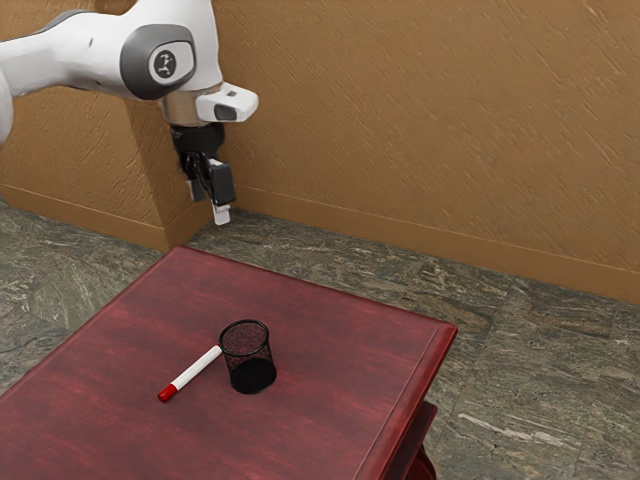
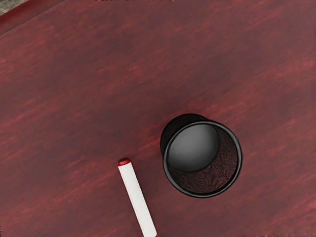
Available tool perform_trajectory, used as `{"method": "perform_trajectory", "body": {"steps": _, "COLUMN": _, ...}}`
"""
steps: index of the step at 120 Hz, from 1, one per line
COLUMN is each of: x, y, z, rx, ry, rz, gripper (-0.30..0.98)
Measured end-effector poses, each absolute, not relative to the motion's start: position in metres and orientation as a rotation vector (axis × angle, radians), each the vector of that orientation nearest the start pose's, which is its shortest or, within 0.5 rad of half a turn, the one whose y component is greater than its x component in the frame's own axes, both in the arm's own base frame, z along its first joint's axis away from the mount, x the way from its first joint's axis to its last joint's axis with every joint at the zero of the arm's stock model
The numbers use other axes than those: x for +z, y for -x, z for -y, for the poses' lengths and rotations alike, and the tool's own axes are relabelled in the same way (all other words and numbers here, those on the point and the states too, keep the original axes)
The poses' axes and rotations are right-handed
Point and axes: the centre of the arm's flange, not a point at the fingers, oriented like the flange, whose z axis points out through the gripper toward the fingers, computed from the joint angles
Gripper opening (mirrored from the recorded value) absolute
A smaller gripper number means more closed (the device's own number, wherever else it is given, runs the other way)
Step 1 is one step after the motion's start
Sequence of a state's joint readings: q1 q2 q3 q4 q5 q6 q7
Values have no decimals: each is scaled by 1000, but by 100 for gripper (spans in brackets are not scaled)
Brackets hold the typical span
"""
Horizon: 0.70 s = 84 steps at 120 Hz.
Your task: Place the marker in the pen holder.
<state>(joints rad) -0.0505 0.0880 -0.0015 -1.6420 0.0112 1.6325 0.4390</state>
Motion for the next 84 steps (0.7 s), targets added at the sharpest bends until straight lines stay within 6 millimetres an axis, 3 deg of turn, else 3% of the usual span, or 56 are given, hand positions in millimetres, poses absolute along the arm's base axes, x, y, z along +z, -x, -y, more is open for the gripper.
{"method": "perform_trajectory", "body": {"steps": 32, "x": 546, "y": -573, "z": 32, "rx": 156, "ry": 3026, "rz": -871, "gripper": 69}}
{"method": "perform_trajectory", "body": {"steps": 40, "x": 537, "y": -553, "z": 29, "rx": 204, "ry": 3040, "rz": -834, "gripper": 69}}
{"method": "perform_trajectory", "body": {"steps": 54, "x": 509, "y": -492, "z": 13, "rx": 323, "ry": 3072, "rz": -694, "gripper": 69}}
{"method": "perform_trajectory", "body": {"steps": 64, "x": 496, "y": -473, "z": -2, "rx": 372, "ry": 3081, "rz": -589, "gripper": 69}}
{"method": "perform_trajectory", "body": {"steps": 68, "x": 483, "y": -466, "z": -4, "rx": 407, "ry": 3064, "rz": -570, "gripper": 69}}
{"method": "perform_trajectory", "body": {"steps": 84, "x": 387, "y": -431, "z": -14, "rx": 507, "ry": 3030, "rz": -498, "gripper": 69}}
